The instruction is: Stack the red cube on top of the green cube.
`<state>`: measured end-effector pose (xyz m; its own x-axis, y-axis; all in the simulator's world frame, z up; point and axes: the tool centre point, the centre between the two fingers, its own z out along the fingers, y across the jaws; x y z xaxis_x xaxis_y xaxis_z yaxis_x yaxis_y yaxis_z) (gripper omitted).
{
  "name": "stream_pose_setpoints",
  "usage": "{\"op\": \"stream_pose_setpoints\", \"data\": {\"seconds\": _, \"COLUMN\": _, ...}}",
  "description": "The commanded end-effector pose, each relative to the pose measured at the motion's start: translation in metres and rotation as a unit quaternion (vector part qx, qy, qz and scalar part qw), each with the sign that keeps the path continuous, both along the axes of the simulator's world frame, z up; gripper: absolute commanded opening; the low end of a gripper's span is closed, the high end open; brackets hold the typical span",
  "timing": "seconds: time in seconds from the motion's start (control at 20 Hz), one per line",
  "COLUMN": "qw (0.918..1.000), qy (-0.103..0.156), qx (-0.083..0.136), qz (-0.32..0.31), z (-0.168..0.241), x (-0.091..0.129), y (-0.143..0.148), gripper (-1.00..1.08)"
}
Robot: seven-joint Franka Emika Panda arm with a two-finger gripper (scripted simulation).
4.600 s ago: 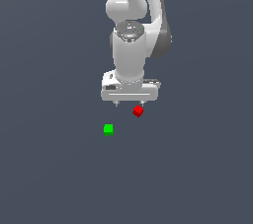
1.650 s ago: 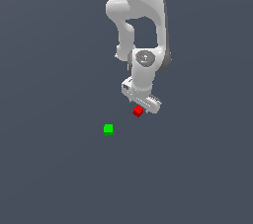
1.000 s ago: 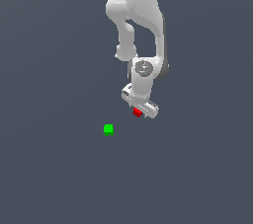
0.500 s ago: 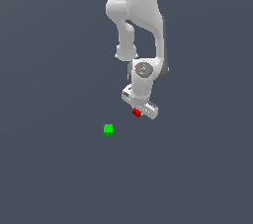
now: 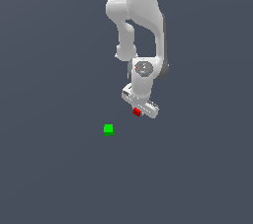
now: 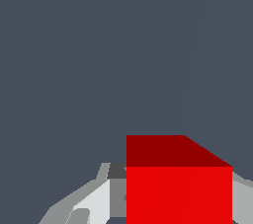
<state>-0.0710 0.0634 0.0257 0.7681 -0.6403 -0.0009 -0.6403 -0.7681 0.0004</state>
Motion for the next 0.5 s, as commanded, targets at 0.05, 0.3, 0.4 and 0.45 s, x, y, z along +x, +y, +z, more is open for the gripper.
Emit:
{"op": "stream_pose_setpoints", "data": {"seconds": 0.05, "qw": 1.0, "qy": -0.001, "qx": 0.0, "qz": 0.0, "z": 0.011, "x": 0.0, "y": 0.0, "gripper": -1.0}}
{"op": "stream_pose_setpoints", "data": {"seconds": 0.3, "qw": 1.0, "qy": -0.001, "qx": 0.0, "qz": 0.0, "z": 0.039, "x": -0.001, "y": 0.0, "gripper": -1.0}}
{"op": "stream_pose_setpoints", "data": {"seconds": 0.4, "qw": 1.0, "qy": -0.001, "qx": 0.0, "qz": 0.0, "z": 0.053, "x": -0.001, "y": 0.0, "gripper": -1.0}}
{"op": "stream_pose_setpoints", "data": {"seconds": 0.45, "qw": 1.0, "qy": -0.001, "qx": 0.0, "qz": 0.0, "z": 0.06, "x": -0.001, "y": 0.0, "gripper": -1.0}}
